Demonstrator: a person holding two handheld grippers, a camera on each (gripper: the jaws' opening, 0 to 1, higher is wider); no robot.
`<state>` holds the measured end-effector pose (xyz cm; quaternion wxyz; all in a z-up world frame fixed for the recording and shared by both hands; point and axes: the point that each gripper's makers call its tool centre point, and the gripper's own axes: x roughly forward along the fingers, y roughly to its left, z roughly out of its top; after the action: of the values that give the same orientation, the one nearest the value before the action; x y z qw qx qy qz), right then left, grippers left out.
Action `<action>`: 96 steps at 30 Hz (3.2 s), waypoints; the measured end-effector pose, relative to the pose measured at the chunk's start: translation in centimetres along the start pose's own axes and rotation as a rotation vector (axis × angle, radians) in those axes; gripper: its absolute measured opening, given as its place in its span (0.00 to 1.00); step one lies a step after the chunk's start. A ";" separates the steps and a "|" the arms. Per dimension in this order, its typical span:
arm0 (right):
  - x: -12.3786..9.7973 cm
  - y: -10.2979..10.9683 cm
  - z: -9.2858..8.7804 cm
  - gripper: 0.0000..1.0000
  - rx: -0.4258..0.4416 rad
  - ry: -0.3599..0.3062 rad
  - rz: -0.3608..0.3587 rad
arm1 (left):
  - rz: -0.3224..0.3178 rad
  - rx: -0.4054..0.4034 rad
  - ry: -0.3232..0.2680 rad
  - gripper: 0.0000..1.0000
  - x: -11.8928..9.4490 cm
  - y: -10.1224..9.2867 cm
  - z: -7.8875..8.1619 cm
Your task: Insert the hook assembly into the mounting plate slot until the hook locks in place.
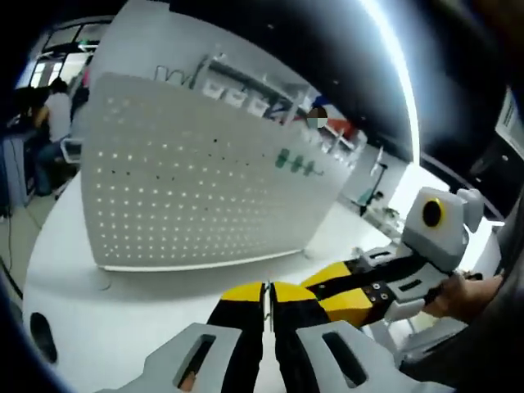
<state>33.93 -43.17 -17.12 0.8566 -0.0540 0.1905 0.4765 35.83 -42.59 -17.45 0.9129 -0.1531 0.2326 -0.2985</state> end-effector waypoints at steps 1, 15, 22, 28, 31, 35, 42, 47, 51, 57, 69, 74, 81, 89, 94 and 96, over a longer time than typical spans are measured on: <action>0.0 -0.1 0.2 0.06 -0.020 -0.009 -0.007 | -0.001 -0.003 0.001 0.01 0.0 -0.1 0.0; -0.2 0.2 1.0 0.03 -0.038 -0.043 0.002 | 0.004 -0.032 -0.035 0.01 -0.6 -0.1 0.6; -0.2 0.3 1.2 0.03 -0.045 -0.048 0.007 | 0.014 -0.044 -0.053 0.01 -0.7 -0.1 0.7; -0.3 0.6 1.1 0.03 -0.043 -0.054 0.025 | 0.025 -0.047 -0.052 0.01 -1.0 -0.2 0.6; -0.3 0.7 1.1 0.03 -0.058 -0.059 0.031 | 0.028 -0.052 -0.056 0.01 -1.0 -0.1 0.6; -0.4 1.0 1.2 0.02 -0.035 -0.076 0.055 | 0.026 -0.046 -0.064 0.01 -1.3 -0.2 0.7; -0.7 1.1 1.5 0.00 -0.002 -0.097 0.069 | 0.015 -0.013 -0.086 0.02 -1.6 -0.6 0.9; -1.1 1.0 1.9 0.00 0.012 -0.117 0.080 | 0.019 0.083 -0.123 0.04 -1.9 -1.3 1.4; -1.1 1.1 1.7 0.00 0.007 -0.109 0.089 | 0.013 0.063 -0.117 0.05 -1.9 -1.2 1.2; -1.3 1.0 1.4 0.00 0.010 -0.107 0.091 | 0.045 0.130 -0.110 0.09 -2.1 -1.4 0.7; -2.4 -1.6 2.3 0.00 0.020 -0.145 0.035 | 0.019 0.258 -0.116 0.45 -2.2 -2.7 1.0; -2.4 -1.7 2.3 0.00 0.018 -0.144 0.027 | -0.027 0.256 -0.130 0.66 -1.8 -4.2 1.4; -2.4 -1.6 2.4 0.00 0.016 -0.147 0.028 | -0.005 0.262 -0.123 0.77 -1.7 -4.0 1.5; -2.6 -1.8 2.5 0.00 0.018 -0.149 0.018 | -0.007 0.244 -0.116 0.92 -1.8 -3.8 1.1; -2.7 -2.1 2.4 0.00 0.021 -0.151 0.010 | -0.027 0.250 -0.115 1.00 -1.4 -4.7 0.8; -2.7 -2.2 2.2 0.00 0.018 -0.149 0.004 | -0.049 0.248 -0.108 1.00 -1.4 -5.2 0.6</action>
<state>35.10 -45.91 -14.24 0.8678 -0.0102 0.1309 0.4793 32.70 -45.67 -14.26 0.9285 -0.0605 0.1405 -0.3383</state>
